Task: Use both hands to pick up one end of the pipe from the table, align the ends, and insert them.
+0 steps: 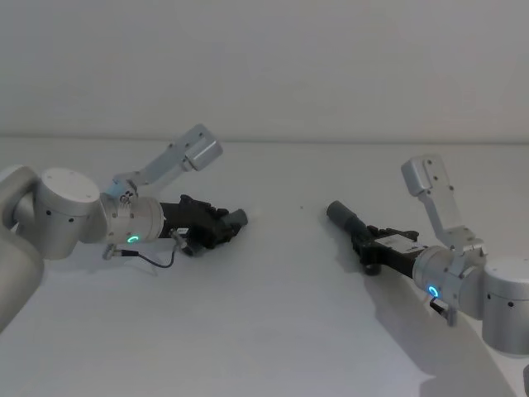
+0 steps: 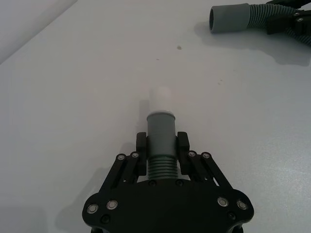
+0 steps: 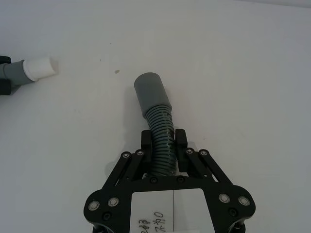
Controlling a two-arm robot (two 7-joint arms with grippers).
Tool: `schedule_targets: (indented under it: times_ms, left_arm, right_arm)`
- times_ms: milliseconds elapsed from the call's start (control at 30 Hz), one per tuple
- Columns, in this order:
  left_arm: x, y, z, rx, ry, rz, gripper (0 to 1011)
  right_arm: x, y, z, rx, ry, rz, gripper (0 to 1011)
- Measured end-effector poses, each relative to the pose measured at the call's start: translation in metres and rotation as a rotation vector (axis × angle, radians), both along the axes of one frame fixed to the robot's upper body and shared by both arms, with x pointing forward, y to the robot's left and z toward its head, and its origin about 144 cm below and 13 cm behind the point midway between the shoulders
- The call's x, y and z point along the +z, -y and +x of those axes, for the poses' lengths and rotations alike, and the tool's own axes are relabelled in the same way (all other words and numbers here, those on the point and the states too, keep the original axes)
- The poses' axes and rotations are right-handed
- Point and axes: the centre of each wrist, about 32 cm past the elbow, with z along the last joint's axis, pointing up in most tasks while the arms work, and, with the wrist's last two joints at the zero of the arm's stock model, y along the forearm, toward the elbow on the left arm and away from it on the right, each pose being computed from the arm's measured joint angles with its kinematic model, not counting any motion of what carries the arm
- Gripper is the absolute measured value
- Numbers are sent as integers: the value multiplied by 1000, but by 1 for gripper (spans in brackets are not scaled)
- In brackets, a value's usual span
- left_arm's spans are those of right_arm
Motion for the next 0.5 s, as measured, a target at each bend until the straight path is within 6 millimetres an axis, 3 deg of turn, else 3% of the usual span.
schedule_targets:
  times_ms: [500]
  left_arm:
    - [0, 0, 0, 0, 0, 0, 353]
  right_arm:
    - [0, 0, 0, 0, 0, 0, 274]
